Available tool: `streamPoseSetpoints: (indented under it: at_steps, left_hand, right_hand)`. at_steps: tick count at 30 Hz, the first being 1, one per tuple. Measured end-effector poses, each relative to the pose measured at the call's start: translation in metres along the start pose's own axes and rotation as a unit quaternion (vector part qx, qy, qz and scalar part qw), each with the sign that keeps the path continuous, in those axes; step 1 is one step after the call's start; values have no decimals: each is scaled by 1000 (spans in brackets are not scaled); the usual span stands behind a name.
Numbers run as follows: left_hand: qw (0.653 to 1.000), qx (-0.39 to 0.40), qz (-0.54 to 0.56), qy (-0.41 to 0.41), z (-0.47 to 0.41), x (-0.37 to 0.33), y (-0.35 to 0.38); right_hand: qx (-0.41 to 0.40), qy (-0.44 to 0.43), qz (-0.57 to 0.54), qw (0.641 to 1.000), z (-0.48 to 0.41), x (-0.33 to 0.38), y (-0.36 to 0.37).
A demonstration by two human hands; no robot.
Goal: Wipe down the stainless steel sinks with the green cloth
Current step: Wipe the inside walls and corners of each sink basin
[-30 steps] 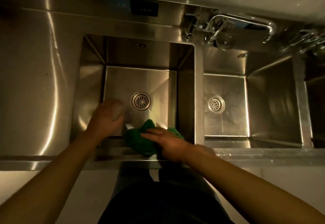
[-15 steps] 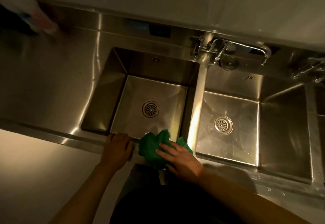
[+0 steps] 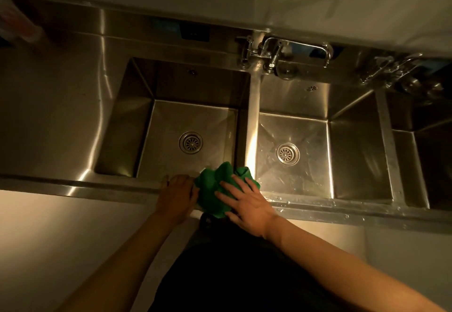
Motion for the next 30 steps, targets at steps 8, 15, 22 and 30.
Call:
streamPoseSetpoints:
  at_steps: [8,15,22,30]
  left_hand:
    - [1000,-18,-12,-5,3,1,4]
    - [999,-25,-22,-28,8,-10,14]
    - [998,-41,-35,-11,15,-99,34]
    - [998,-35,-4,-56,12,-201,76]
  right_hand:
    - [8,56,39,998,-15,16,-3]
    - [7,43,52,998,-6,0,3]
    - [-18,-3,16,1000,55,-70,21]
    - [-48,3,-235,971,179,-182,42]
Point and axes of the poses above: each hand's wrist, its own z-axis away from the middle knuckle, its own y-axis out of the palm, x = y × z, the point moved 5 cm from there along -z, towards the middle knuckle, and after that the axes turned 1 degree about x, right-handed, at the moved point
